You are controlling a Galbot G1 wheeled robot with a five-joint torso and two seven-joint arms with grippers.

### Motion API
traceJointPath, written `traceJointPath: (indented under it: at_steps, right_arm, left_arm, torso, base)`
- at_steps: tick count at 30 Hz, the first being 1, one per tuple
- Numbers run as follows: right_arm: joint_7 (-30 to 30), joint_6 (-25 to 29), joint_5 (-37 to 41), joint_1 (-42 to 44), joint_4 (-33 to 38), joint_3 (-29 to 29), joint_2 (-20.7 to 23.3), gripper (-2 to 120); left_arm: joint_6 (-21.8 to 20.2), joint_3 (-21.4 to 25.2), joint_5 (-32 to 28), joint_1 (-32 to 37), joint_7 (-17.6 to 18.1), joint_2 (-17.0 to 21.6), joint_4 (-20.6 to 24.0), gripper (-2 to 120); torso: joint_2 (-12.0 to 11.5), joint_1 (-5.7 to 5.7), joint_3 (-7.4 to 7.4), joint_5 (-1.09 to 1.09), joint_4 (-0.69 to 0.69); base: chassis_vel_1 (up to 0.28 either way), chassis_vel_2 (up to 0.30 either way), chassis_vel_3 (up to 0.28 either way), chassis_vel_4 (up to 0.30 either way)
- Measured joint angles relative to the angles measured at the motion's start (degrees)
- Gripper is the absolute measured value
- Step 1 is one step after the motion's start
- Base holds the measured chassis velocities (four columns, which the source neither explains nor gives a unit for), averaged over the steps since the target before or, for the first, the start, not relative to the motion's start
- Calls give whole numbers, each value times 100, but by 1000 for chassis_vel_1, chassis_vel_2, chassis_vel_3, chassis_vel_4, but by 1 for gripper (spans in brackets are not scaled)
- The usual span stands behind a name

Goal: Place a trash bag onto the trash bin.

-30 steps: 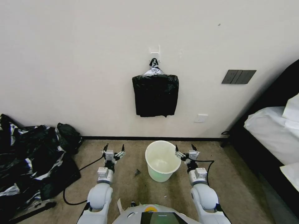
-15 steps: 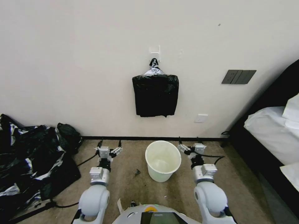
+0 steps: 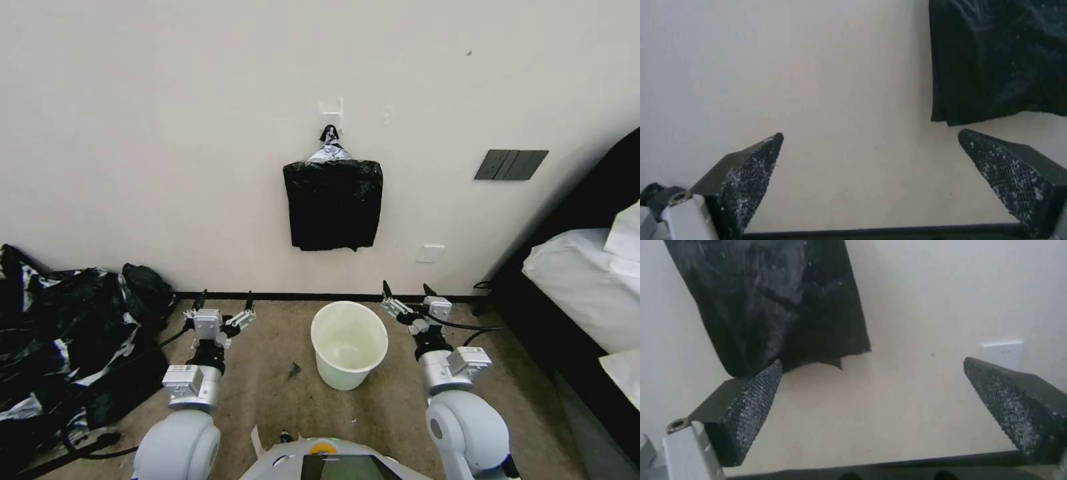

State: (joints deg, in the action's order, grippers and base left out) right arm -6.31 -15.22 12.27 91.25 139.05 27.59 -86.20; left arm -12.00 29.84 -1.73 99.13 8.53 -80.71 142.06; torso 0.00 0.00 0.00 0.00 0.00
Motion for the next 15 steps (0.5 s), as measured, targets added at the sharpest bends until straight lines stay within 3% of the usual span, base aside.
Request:
traceJointPath:
  at_steps: [4,6,7,8,9,15]
  right_arm:
    - [-227,-2,831,-295,-2,-34,98,100]
    - [-393,239,1710,-575,-69,-82,253,100]
    - [-393,239,1710,-575,-69,-82,253,100]
    - [-445,343,2050,-676,-90,-114,319,100]
    - [-603,474,2863,-911,-104,-216,498,100]
    - [-789,555,4538,-1567,-343,-480,895,100]
  left_arm:
    - [0,22,-40,-12,33,27,65,100]
    - [18,51,-155,-43,147,142,88,100]
    - [18,51,-155,-43,147,142,88,100]
    - [28,66,-211,-60,192,200,95,100]
    - [55,105,-360,-91,278,346,106,100]
    - [116,149,-549,-29,399,621,134,100]
  torso:
    - [0,0,0,0,0]
    - [0,0,0,0,1]
    - [0,0,0,0,1]
    - [0,0,0,0,0]
    - [0,0,0,0,0]
    - [0,0,0,0,-1]
  base:
    - [0,0,0,0]
    - [0,0,0,0]
    - [0,0,0,0]
    - [0,0,0,0]
    - [0,0,0,0]
    - [0,0,0,0]
